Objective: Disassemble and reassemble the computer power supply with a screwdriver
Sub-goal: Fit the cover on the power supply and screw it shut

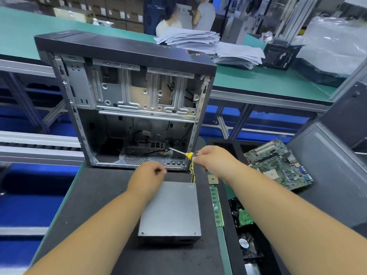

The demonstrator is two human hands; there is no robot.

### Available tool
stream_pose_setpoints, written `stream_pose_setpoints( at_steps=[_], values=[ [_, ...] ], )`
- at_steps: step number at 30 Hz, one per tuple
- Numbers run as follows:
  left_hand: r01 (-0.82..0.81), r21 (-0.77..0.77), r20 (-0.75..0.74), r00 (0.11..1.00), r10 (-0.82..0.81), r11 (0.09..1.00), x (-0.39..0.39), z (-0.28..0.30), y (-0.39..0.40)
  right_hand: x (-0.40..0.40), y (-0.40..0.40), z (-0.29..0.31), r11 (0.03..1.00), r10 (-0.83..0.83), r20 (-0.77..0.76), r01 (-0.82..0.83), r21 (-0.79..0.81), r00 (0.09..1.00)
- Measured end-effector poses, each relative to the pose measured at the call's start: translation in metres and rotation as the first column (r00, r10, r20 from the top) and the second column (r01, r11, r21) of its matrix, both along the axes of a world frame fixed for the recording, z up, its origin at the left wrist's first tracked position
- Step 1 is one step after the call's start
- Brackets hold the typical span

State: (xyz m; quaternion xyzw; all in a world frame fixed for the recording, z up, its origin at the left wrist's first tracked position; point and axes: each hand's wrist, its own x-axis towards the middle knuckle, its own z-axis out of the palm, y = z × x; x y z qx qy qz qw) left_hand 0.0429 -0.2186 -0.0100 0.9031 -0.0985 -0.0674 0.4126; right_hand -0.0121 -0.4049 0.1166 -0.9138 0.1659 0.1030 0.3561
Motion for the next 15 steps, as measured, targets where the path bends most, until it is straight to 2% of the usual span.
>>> stream_pose_setpoints(
  at_steps=[3, 5, 8, 15],
  values=[
    [-0.206, 0.056, -0.027, 0.978, 0.207, 0.977, 0.005, -0.016, 0.058, -0.001, 0.013, -0.018, 0.994, -0.032, 0.038, 0.028, 0.101, 0.999],
    [-0.252, 0.152, -0.08, 0.961, 0.266, 0.956, 0.004, -0.028, 0.087, 0.003, 0.023, -0.027, 0.99, -0.047, 0.044, 0.041, 0.134, 0.998],
    [-0.228, 0.26, -0.093, 0.961, 0.259, 0.938, 0.002, -0.041, 0.106, 0.01, 0.035, -0.038, 0.975, -0.095, 0.054, 0.082, 0.206, 0.994],
    [-0.175, 0.349, -0.011, 0.982, 0.19, 0.921, 0.007, -0.049, 0.105, 0.016, 0.049, -0.05, 0.956, -0.164, 0.049, 0.147, 0.254, 0.985]
  ],
)
